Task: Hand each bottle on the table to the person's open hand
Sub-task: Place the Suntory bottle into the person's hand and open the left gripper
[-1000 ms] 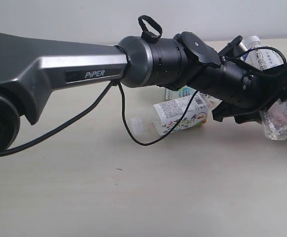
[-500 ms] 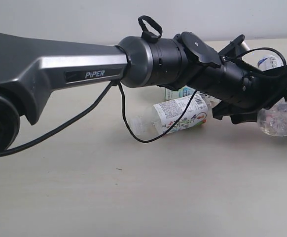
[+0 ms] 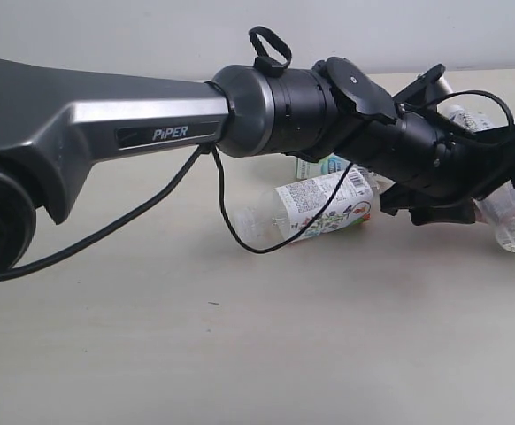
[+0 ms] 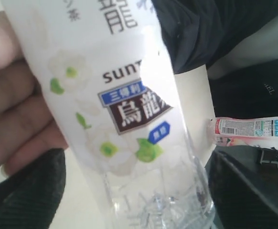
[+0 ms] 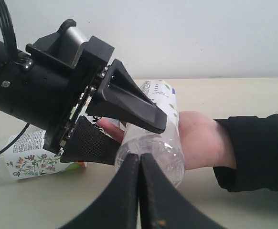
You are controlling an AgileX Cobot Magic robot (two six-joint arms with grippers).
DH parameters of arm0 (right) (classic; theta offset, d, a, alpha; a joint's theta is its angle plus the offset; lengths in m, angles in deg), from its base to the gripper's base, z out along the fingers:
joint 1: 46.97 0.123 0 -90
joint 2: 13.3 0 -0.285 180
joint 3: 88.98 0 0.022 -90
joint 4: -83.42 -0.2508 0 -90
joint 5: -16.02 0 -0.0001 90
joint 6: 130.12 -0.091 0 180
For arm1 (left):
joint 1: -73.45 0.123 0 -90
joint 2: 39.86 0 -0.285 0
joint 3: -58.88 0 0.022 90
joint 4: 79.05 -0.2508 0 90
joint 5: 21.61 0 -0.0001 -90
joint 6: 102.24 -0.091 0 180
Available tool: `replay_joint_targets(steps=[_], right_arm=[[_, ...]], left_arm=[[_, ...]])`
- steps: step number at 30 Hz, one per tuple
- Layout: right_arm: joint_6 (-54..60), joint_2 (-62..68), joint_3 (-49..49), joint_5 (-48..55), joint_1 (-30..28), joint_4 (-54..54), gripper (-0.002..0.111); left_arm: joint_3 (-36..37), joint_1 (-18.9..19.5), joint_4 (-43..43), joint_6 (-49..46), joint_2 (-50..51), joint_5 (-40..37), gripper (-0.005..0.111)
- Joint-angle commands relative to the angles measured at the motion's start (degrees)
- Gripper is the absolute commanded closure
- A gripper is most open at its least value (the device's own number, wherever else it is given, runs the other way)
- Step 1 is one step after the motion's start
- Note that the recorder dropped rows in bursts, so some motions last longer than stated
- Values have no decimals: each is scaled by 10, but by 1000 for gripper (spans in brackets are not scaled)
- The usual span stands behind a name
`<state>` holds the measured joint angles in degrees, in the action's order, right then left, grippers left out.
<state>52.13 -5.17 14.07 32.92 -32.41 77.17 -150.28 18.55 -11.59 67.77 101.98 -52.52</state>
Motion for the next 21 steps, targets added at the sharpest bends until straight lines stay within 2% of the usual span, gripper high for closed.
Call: replay_joint_targets(steps=[1, 6, 13, 21], right_arm=[[0, -3, -3, -5, 1, 1, 108], [0, -3, -3, -5, 1, 1, 108], [0, -3, -3, -5, 1, 1, 108], [0, -3, -3, -5, 1, 1, 108]], left_arm=[[-4, 7, -17, -4, -3, -20, 28], [-4, 30, -29, -10, -16, -80, 28], [-4, 72, -33, -101, -59, -178, 30], [-4, 118, -167, -133, -98, -265, 53]])
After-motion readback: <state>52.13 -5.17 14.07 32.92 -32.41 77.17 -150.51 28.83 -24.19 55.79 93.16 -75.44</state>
